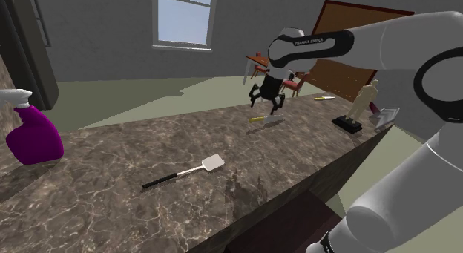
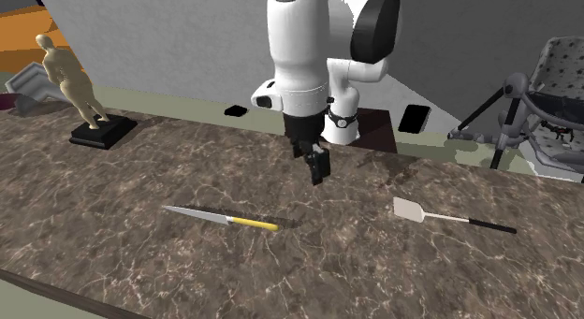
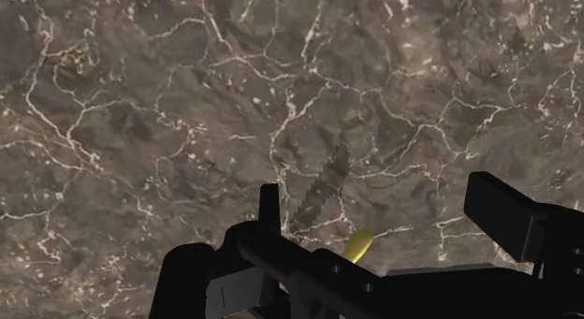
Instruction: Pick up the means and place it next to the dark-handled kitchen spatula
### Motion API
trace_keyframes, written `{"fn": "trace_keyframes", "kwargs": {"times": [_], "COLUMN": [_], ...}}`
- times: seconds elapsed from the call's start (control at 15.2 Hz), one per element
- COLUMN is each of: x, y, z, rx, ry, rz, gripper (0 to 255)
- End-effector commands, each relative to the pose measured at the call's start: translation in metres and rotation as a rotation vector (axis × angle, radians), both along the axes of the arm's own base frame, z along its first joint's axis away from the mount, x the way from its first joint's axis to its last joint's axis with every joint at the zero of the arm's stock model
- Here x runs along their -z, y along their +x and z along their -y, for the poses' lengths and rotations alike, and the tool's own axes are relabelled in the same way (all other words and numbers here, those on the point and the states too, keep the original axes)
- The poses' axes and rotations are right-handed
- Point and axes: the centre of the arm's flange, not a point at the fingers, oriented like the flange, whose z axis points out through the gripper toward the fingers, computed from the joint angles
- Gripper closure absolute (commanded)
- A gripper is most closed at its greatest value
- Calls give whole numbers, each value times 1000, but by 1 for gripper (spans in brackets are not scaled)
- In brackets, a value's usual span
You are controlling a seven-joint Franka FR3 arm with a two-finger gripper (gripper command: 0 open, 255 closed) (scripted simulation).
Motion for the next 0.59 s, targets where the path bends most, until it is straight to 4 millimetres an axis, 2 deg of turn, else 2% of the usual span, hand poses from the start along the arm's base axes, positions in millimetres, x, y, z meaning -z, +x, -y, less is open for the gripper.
{"fn": "trace_keyframes", "kwargs": {"times": [0.0,0.53], "x": [13,58], "y": [14,56], "z": [19,99], "rx": [74,355], "ry": [-7,-34], "rz": [-3,-16], "gripper": [0,0]}}
